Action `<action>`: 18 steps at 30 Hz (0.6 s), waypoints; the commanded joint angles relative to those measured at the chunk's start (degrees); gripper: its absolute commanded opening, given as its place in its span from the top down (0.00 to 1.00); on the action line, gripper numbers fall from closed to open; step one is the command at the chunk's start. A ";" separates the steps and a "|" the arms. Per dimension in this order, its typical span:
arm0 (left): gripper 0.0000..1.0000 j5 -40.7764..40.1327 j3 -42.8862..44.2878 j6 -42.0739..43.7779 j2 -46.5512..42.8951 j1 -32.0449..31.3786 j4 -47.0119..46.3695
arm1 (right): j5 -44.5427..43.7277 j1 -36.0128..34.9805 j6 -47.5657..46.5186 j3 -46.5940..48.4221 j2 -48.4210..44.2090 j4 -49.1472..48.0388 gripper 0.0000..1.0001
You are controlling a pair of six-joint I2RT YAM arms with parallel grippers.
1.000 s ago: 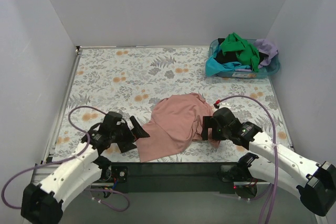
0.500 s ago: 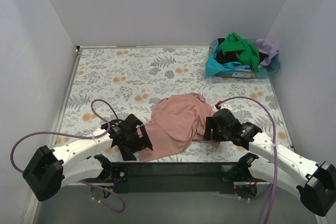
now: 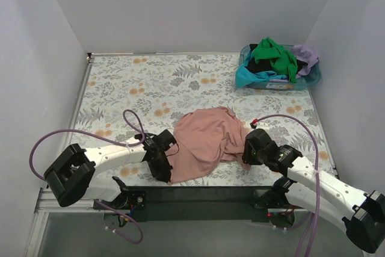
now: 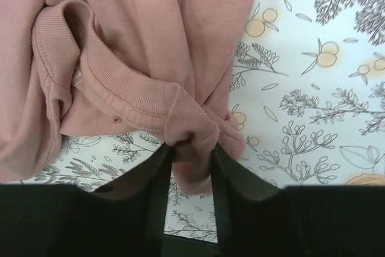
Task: Fold and stack the t-shirts
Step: Flatten the tshirt out
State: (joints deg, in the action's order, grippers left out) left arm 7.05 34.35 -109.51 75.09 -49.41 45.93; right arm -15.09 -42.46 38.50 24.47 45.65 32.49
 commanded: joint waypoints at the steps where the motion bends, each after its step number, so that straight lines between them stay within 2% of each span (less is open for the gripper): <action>1: 1.00 -9.06 -1.66 0.27 4.10 -0.51 -7.52 | -3.27 -0.17 -0.09 0.14 -2.40 -1.90 0.68; 2: 1.00 -10.29 -0.43 0.53 3.93 -0.51 -7.61 | -3.45 -0.17 -0.53 0.40 -3.19 -1.99 0.73; 3: 1.00 -10.91 0.36 0.96 3.40 -0.51 -7.70 | -3.45 -0.08 -1.49 0.75 -3.55 -1.91 0.86; 5: 1.00 -14.06 3.16 0.97 -0.01 -0.51 -6.74 | -4.06 -0.17 -2.46 2.42 -4.60 -1.91 0.99; 8: 1.00 -19.07 6.24 1.23 -8.07 -0.51 -4.81 | -5.73 -0.17 -4.48 5.40 -5.74 -1.90 0.99; 11: 1.00 -27.59 11.60 1.50 -14.25 -0.43 -1.99 | -7.32 -0.17 -7.03 8.48 -6.62 -1.90 0.99; 17: 1.00 -39.03 24.26 -0.18 -24.81 -0.51 3.90 | -11.71 -0.08 -12.21 22.88 -7.15 1.08 0.99; 18: 1.00 -40.00 25.75 0.61 -26.90 -0.43 3.64 | -12.24 -0.08 -13.27 28.21 -7.24 1.34 0.99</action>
State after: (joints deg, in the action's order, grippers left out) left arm -23.03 56.03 -109.10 51.88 -50.00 46.24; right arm -22.72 -42.46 29.69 42.39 39.70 34.22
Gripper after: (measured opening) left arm 0.032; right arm 0.023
